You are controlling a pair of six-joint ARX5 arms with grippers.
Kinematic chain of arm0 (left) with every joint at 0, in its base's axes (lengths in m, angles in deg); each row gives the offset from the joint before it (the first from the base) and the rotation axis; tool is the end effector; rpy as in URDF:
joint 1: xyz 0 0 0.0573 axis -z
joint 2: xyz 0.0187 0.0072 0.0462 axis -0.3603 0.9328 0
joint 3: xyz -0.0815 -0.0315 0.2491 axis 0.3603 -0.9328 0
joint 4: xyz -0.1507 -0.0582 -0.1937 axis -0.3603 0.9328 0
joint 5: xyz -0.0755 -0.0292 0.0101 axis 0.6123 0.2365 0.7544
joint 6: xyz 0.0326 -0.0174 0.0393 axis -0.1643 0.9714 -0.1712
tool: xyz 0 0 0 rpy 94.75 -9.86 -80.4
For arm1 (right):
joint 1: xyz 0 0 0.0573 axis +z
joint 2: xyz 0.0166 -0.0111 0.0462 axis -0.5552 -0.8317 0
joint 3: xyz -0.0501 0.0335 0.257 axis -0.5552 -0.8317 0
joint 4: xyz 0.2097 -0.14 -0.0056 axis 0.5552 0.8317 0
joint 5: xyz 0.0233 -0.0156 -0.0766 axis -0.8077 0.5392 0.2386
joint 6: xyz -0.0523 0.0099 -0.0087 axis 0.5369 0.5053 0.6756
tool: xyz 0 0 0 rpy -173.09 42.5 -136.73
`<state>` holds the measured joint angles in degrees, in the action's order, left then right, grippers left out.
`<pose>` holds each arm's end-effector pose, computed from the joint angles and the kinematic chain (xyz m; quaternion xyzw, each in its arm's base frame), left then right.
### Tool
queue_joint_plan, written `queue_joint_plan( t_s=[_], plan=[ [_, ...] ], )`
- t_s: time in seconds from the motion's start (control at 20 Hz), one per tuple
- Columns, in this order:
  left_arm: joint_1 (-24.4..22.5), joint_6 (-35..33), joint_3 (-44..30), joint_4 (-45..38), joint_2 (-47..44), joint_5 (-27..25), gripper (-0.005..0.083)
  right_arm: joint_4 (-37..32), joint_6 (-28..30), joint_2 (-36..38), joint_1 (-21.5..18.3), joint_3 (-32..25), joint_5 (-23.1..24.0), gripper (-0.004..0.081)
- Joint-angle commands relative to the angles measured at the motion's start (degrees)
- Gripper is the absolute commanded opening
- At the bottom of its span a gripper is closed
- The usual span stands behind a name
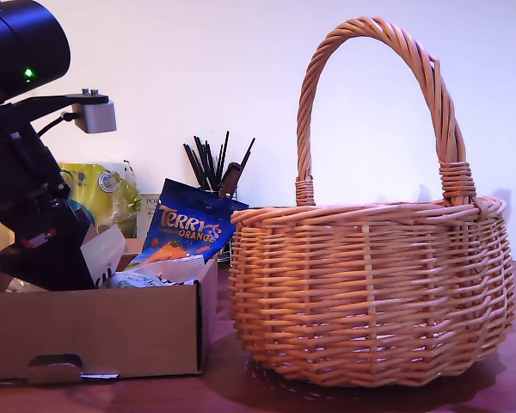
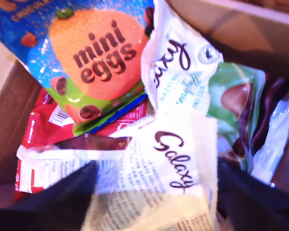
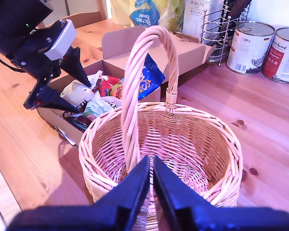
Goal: Move the bags of Easter eggs from the cardboard box on the left into the woven basket on the right side.
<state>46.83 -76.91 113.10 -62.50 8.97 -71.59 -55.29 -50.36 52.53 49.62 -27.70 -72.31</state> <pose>0.2300 -0.1127 0.1752 0.3206 0.3705 -0.3367 0.8041 0.0891 0.0387 0.2752 -0.0914 0.1603 0.3751 0.9085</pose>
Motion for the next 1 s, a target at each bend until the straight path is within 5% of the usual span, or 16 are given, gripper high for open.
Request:
queue_joint_plan(
  t_s=[0.0, 0.25, 0.5, 0.95],
  plan=[
    [-0.22, -0.15, -0.61, 0.07, 1.05, 0.07, 0.0291, -0.46, 0.35, 0.07, 0.22, 0.46, -0.07, -0.0012],
    [-0.20, -0.26, 2.95, 1.42, 0.92, -0.83, 0.0140, -0.44, 0.33, 0.07, 0.22, 0.44, -0.07, -0.0012],
    [-0.20, -0.26, 12.04, 11.63, 0.92, -0.79, -0.0025, -0.46, 0.33, 0.07, 0.22, 0.44, -0.04, -0.0012],
    [0.66, -0.20, 16.96, 15.76, -1.60, 0.35, -0.0024, -0.61, 0.33, 0.07, 0.22, 0.46, -0.04, -0.0012]
  ],
)
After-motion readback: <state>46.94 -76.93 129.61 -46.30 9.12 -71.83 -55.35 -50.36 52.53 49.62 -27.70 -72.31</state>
